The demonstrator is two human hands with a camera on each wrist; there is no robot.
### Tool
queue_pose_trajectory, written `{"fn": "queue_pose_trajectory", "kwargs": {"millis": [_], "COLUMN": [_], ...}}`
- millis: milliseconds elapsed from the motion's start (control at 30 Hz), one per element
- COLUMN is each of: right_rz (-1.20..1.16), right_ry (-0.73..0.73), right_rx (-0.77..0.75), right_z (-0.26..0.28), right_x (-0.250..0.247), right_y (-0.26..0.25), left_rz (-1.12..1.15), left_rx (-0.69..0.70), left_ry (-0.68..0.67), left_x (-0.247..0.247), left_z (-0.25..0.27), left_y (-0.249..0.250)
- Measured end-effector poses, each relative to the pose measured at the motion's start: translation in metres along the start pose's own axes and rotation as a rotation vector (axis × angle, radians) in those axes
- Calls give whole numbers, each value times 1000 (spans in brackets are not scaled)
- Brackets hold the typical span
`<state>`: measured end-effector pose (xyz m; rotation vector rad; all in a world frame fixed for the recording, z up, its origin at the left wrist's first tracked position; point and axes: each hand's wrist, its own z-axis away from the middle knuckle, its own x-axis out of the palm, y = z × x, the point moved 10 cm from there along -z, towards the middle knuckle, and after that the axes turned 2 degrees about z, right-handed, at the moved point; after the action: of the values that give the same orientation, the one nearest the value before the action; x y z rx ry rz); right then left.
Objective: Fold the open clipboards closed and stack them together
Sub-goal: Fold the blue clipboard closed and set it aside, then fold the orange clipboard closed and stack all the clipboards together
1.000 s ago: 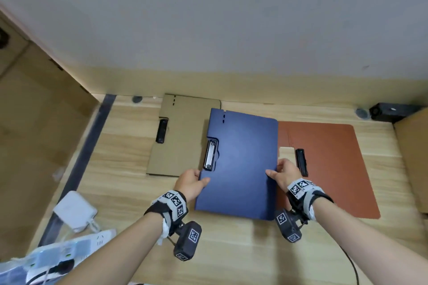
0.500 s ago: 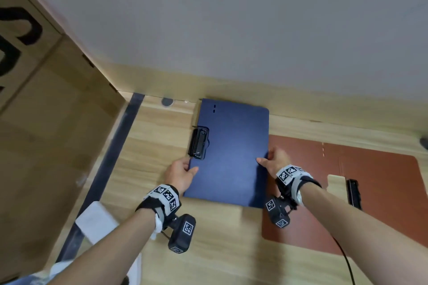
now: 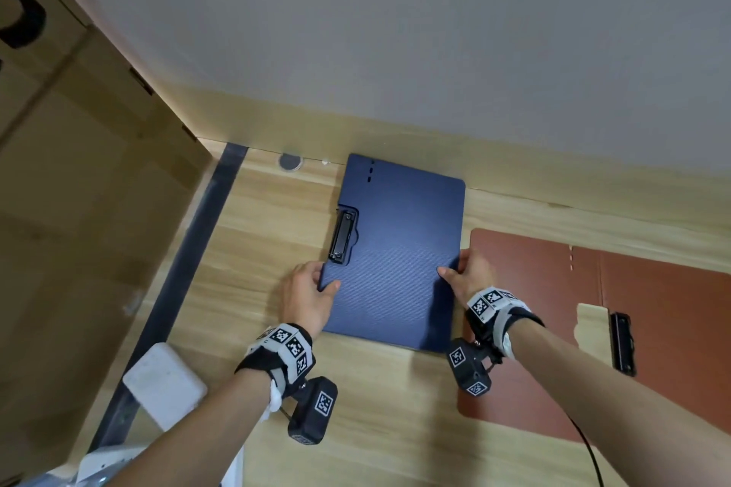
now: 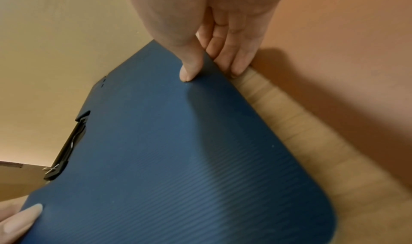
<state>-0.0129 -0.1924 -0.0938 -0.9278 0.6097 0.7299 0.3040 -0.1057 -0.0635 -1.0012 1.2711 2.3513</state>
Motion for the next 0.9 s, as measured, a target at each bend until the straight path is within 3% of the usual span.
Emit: {"fn": "queue_pose_trajectory", "kwargs": {"millis": [433, 633, 767, 900], "right_rz": [-182, -169, -55, 87], "right_ry": [-40, 26, 54, 116], "right_rx": [-31, -28, 32, 80], "right_z": [13, 43, 61, 82], "right_x": [-3, -56, -93, -125], "right_y": [17, 69, 133, 197], "left_rz": [-170, -130, 48, 69], "left_rx": [-78, 77, 162, 175], "left_ry": [-25, 59, -55, -236], "left_x": [0, 1, 38, 96], "left_z": [11, 37, 64, 101], "left_y": [6, 41, 67, 82]}}
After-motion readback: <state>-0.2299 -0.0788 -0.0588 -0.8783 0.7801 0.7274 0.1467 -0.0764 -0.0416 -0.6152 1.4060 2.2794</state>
